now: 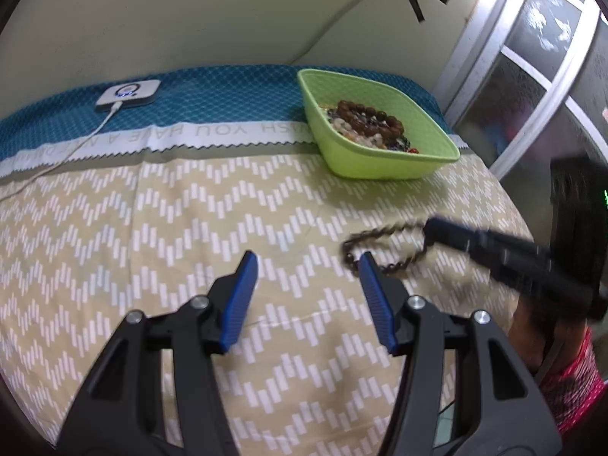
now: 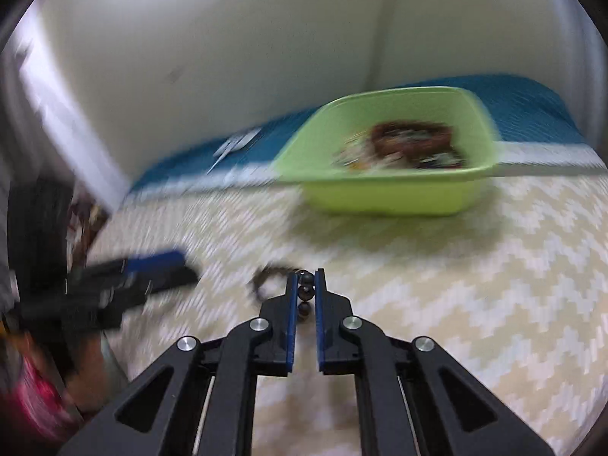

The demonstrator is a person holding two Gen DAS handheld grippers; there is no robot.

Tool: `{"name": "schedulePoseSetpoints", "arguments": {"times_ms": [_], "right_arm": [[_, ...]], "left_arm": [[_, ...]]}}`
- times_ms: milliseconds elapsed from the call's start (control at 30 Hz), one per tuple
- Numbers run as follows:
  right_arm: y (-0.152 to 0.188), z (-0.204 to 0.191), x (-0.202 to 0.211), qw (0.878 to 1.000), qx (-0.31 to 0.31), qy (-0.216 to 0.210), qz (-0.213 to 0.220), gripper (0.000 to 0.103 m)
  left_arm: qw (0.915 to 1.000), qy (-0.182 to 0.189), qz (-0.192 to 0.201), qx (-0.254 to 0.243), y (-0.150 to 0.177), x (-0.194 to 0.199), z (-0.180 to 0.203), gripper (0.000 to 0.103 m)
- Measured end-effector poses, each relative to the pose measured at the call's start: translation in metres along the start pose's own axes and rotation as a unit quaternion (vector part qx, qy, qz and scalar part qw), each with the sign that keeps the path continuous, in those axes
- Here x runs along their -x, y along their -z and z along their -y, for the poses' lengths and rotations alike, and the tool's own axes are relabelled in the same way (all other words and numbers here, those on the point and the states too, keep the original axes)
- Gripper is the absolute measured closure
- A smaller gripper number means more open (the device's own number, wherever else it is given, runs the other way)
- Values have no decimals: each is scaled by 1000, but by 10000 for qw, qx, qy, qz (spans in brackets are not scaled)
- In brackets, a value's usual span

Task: Organize jewelry
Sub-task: 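Grasp the dark bead bracelet with the right tool while the left grasps it too, then carry the dark bracelet into the green bin and open both tools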

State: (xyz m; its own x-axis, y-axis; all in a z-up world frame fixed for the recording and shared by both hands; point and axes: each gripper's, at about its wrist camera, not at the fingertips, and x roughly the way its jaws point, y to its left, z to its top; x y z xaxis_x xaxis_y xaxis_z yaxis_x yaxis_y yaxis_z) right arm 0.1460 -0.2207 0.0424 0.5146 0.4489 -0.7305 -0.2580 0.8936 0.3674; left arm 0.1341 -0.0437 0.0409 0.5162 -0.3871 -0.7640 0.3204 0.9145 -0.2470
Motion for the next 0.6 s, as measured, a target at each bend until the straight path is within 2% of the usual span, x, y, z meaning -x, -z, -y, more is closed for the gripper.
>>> {"name": "schedulePoseSetpoints", "arguments": {"times_ms": [67, 133, 233, 333, 400, 433, 467, 500, 533, 600], "right_arm": [[-1, 14, -1, 9995, -201, 229, 69, 103], [1, 23, -2, 9993, -339, 168, 18, 103], [4, 27, -1, 9994, -292, 202, -8, 89], [3, 28, 4, 9993, -156, 341, 95, 86], [3, 26, 3, 9993, 40, 366, 33, 86], [2, 26, 1, 9994, 79, 342, -4, 86], [2, 24, -3, 9994, 162, 304, -94, 90], [3, 20, -11, 9985, 304, 365, -269, 97], [4, 17, -13, 9977, 436, 467, -230, 103], [3, 11, -18, 9974, 522, 352, -345, 103]], "left_arm": [[9998, 8, -104, -143, -2, -9, 10, 50], [9994, 27, -204, -261, -6, -19, 19, 50], [9986, 67, -308, -425, -10, -32, 33, 50], [9973, 127, -392, -613, -16, -41, 49, 50], [9957, 68, -519, -767, -18, -51, 58, 69], [9940, 63, -712, -827, -18, -60, 62, 87], [9936, 94, -761, -835, -17, -63, 64, 94], [9935, 45, -719, -885, -17, -63, 67, 94], [9927, -21, -685, -992, -15, -63, 70, 95], [9928, 2, -683, -981, -14, -62, 70, 95]]}}
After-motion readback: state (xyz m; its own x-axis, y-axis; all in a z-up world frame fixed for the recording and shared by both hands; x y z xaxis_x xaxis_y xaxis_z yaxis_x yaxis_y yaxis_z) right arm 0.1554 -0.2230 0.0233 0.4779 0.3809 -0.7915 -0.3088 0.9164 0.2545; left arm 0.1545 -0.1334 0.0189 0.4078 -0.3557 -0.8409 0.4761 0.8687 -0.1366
